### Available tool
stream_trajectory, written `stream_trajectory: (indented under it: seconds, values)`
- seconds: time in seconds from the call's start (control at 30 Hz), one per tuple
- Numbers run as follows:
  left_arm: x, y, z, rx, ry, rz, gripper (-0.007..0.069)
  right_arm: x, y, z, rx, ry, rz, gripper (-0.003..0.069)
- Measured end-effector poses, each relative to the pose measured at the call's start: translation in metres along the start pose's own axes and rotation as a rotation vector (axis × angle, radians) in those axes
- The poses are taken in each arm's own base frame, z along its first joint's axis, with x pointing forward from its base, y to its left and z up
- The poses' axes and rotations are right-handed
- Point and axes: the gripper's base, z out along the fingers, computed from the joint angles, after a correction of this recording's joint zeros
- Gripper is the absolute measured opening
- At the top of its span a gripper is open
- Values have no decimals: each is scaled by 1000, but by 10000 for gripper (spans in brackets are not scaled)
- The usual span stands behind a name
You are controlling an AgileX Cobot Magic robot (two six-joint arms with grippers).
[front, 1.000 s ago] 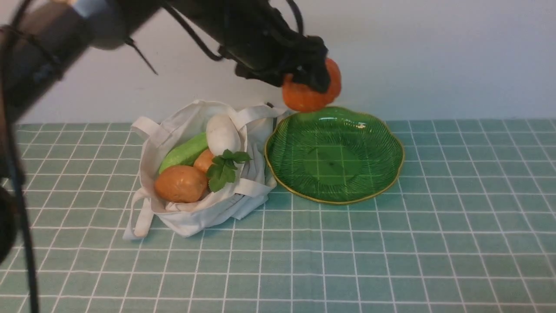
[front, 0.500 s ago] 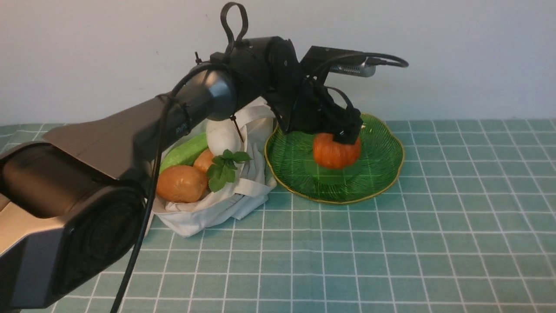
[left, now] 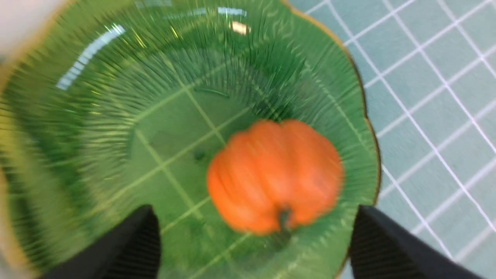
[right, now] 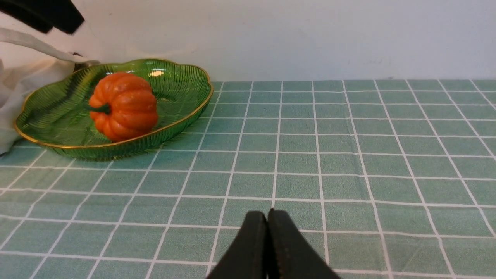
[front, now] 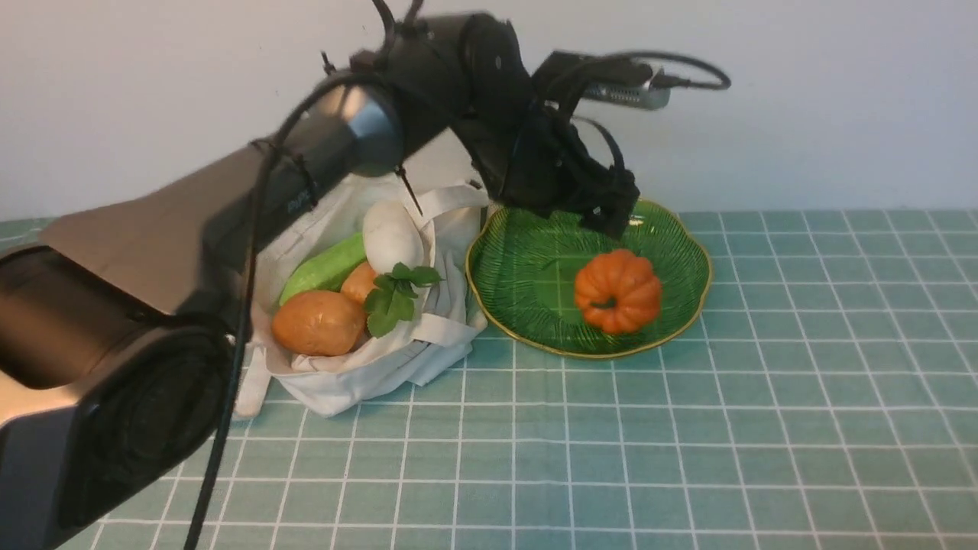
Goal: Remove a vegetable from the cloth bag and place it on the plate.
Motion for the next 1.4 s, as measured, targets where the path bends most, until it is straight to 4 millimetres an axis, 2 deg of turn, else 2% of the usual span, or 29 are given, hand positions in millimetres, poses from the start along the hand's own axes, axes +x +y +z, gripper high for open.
stream_trajectory:
  seconds: [0.03,0.1,0.17,0.23,0.27,0.37,0.43,0.53,0.6,0.7,0.77,0.83,0.87,0.97,1.0,1.03,1.07,1.1,1.13,1.17,1.23,1.27,1.33,1.37,1.4]
  values:
    - [-3,-1,-11,-11,-2,16,510,0,0,0,0,0,0,-16]
    - [-13,-6,-49,-45,-19,58,361,0,0,0,0,0,0,-16]
    - [-17,-10,-74,-63,-32,77,251,0,0,0,0,0,0,-16]
    - [-18,-16,-111,-86,-42,100,84,0,0,0,0,0,0,-16]
    - [-17,-18,-123,-96,-39,109,46,0,0,0,0,0,0,-16]
    - [-16,-21,-148,-124,-57,135,5,0,0,0,0,0,0,-16]
    - [-16,-22,-158,-134,-66,148,0,0,0,0,0,0,0,-16]
    - [-11,-29,-192,-147,-109,174,-5,0,0,0,0,0,0,-16]
    - [-8,-32,-205,-150,-125,177,-5,0,0,0,0,0,0,-16]
    - [10,-40,-243,-152,-155,181,-5,0,0,0,0,0,0,-16]
    - [20,-43,-256,-152,-158,181,-5,0,0,0,0,0,0,-16]
    - [42,-47,-277,-152,-153,181,-5,0,0,0,0,0,0,-16]
    - [44,-48,-278,-152,-152,181,-5,0,0,0,0,0,0,-16]
    - [91,-54,-306,-151,-137,178,-5,0,0,0,0,0,0,-16]
    - [94,-54,-307,-151,-138,178,-5,0,0,0,0,0,0,-16]
    - [122,-57,-318,-149,-165,177,-5,0,0,0,0,0,0,-16]
    - [138,-59,-322,-140,-204,174,-5,0,0,0,0,0,0,-16]
    - [140,-60,-323,-139,-225,174,-5,0,0,0,0,0,0,-16]
    - [163,-63,-327,-114,-308,163,-5,0,0,0,0,0,0,-16]
    - [171,-64,-327,-103,-318,159,-5,0,0,0,0,0,0,-16]
    - [220,-67,-322,-46,-515,116,-5,0,0,0,0,0,0,-16]
    - [231,-67,-320,-35,-552,102,-5,0,0,0,0,0,0,-16]
    - [265,-63,-307,-37,-655,76,-5,0,0,0,0,0,0,-16]
    - [268,-63,-306,-40,-664,75,-5,0,0,0,0,0,0,-16]
    - [291,-58,-294,-53,-727,59,-5,0,0,0,0,0,0,-16]
